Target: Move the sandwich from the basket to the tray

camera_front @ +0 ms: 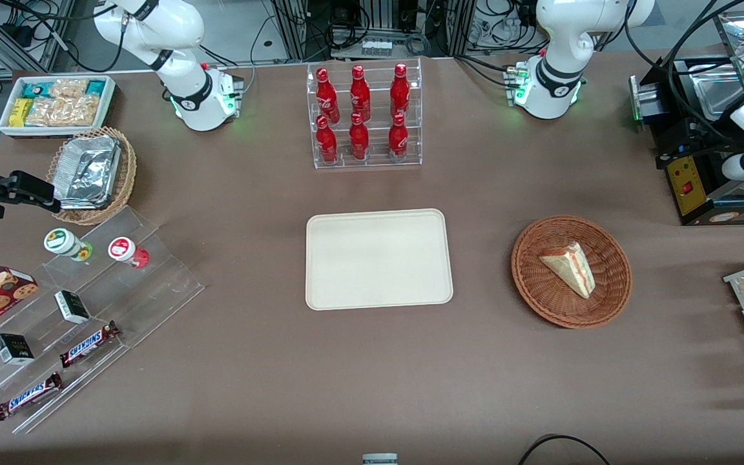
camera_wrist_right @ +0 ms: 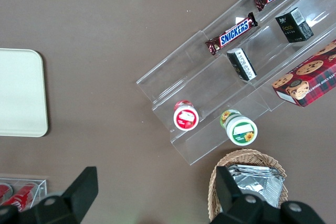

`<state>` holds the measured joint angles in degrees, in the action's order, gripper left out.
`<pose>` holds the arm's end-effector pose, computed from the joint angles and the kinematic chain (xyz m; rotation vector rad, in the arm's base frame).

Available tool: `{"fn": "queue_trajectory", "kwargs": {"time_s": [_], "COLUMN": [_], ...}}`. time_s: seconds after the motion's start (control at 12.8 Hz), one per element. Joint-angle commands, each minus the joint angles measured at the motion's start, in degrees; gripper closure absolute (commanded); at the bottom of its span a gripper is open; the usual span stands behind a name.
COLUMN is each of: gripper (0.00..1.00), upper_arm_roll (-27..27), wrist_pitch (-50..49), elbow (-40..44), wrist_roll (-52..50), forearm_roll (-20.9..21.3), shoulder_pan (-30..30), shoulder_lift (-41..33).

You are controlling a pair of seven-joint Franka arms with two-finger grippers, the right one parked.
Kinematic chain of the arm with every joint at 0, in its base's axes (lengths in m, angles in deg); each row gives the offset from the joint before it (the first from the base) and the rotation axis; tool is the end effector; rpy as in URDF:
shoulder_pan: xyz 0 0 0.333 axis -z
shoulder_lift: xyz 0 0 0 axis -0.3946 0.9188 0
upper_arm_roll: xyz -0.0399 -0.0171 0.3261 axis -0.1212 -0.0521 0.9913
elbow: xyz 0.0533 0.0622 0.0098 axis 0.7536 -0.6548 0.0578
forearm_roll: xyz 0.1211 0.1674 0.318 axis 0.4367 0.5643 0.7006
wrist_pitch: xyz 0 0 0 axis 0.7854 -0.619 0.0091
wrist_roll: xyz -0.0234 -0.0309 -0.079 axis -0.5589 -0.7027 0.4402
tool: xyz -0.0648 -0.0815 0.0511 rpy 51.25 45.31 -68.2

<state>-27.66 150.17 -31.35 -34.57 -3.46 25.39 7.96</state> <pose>0.5218 -0.0340 0.6599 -3.1261 0.1715 0.1203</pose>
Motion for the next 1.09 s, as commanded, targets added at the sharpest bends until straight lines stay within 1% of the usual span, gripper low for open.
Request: {"fn": "queue_trajectory", "kwargs": {"time_s": [0.0, 0.23, 0.31, 0.47, 0.55, 0.7, 0.86, 0.94, 1.02], "gripper": [0.00, 0.00, 0.00, 0.00, 0.00, 0.00, 0.00, 0.00, 0.00], "upper_arm_roll": [-0.15, 0.02, 0.11, 0.20, 1.16, 1.78, 1.78, 1.78, 1.78], "wrist_pitch": [-1.70, -1.17, 0.05, 7.41, 11.27, 17.61, 21.14, 24.46, 29.45], "elbow": [0.99, 0.11, -2.16, -9.79, -13.66, -19.38, -22.56, -24.66, -27.38], "wrist_roll": [0.57, 0.40, 0.39, -0.30, -1.27, -6.69, -12.93, -16.53, -22.75], "forearm_roll": [-0.02, 0.33, 0.42, 0.51, 0.51, 0.42, 0.42, 0.42, 0.33], "shoulder_pan": [-0.30, -0.30, -0.39, -0.39, -0.39, -0.30, -0.30, -0.22, -0.22], "shoulder_lift": [0.15, 0.59, 0.59, -0.11, -0.98, -1.34, -0.38, 0.32, 0.59]}}
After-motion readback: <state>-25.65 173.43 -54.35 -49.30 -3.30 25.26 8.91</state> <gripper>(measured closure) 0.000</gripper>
